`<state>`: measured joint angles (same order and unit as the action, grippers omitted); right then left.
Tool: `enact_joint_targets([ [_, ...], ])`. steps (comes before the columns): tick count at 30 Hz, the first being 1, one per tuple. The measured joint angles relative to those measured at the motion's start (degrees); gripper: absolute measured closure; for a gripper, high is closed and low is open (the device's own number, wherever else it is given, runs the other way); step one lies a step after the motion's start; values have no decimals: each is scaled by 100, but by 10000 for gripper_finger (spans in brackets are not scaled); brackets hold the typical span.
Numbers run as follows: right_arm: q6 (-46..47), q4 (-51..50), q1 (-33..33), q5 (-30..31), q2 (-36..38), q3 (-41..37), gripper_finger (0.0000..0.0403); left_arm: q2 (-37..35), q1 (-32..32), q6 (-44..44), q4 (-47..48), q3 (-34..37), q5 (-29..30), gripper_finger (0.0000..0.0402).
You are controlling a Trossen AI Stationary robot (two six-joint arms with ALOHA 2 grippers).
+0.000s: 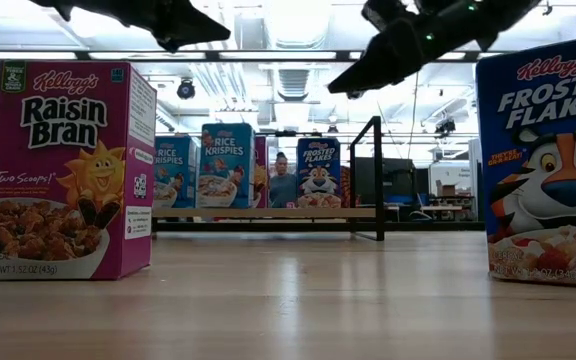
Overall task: Stack cereal on shelf
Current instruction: Put the light blue cereal box on the shelf aligned with the light blue cereal box
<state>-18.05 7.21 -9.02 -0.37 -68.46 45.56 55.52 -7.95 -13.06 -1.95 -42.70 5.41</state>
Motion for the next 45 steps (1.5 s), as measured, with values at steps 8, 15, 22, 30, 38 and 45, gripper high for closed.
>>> enact_joint_targets([
  [8,0,471,-2,-336,599,-545,218,332,4,270,444,-346,-65,401],
  [15,2,734,0,-463,1050,-939,218,738,10,567,1681,-1018,-197,401],
  [22,48,745,0,-463,1243,-988,220,1330,10,876,2973,-1725,-197,380],
  [30,34,683,-2,-461,1256,-992,220,1934,10,916,3832,-2381,-192,289],
  [38,-90,681,0,-461,1256,-992,220,2318,10,745,4689,-2822,-184,204],
  [45,-122,727,0,-458,1256,-992,220,2650,6,347,4700,-2919,350,159],
])
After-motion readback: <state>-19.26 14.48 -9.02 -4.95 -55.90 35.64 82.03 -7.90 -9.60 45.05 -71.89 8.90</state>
